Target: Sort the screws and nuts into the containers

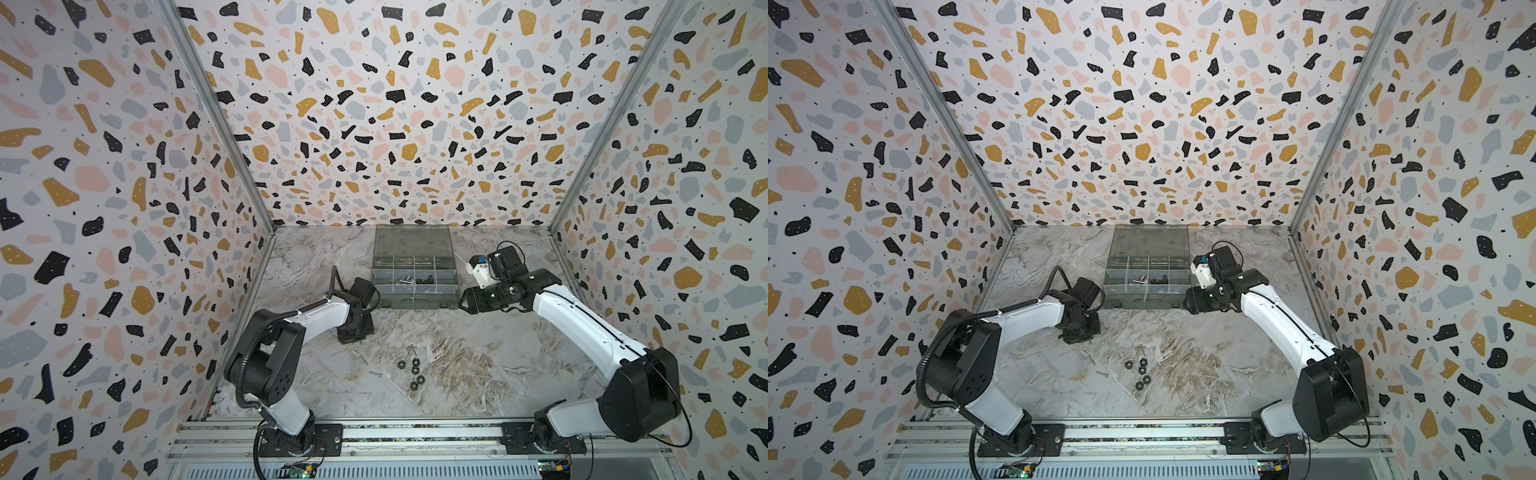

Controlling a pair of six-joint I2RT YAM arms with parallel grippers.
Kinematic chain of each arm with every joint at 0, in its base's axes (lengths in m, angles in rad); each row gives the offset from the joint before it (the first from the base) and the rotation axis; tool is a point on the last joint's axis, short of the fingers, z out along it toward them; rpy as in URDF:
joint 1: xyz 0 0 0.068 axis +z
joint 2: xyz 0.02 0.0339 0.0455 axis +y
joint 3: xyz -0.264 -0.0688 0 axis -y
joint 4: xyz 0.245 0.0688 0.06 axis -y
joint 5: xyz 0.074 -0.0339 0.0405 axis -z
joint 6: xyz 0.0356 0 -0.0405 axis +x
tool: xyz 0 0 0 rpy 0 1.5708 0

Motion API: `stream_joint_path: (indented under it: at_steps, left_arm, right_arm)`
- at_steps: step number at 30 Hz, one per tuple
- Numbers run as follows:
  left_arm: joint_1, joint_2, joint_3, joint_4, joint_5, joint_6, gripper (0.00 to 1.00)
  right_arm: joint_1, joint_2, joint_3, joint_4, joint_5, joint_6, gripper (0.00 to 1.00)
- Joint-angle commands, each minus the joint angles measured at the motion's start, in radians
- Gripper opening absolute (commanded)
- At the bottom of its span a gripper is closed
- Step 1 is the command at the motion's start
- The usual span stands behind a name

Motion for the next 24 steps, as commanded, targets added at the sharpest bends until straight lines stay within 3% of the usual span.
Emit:
stream_joint_path:
  at_steps: [1, 14, 24]
  left_arm:
    - [0.006, 0.039, 0.035, -0.114, -0.057, 0.054, 0.0]
    - [0.005, 0.121, 0.417, -0.227, -0.095, 0.122, 0.0]
    - [0.006, 0.344, 0.746, -0.171, -0.068, 0.128, 0.0]
  right_arm:
    - [-0.005, -0.022, 0.053, -0.032, 0.02, 0.005, 0.6]
    - [-0.005, -0.02, 0.092, -0.042, 0.066, 0.026, 0.6]
    - [-0.005, 0.033, 0.182, -0.095, 0.118, 0.002, 0.6]
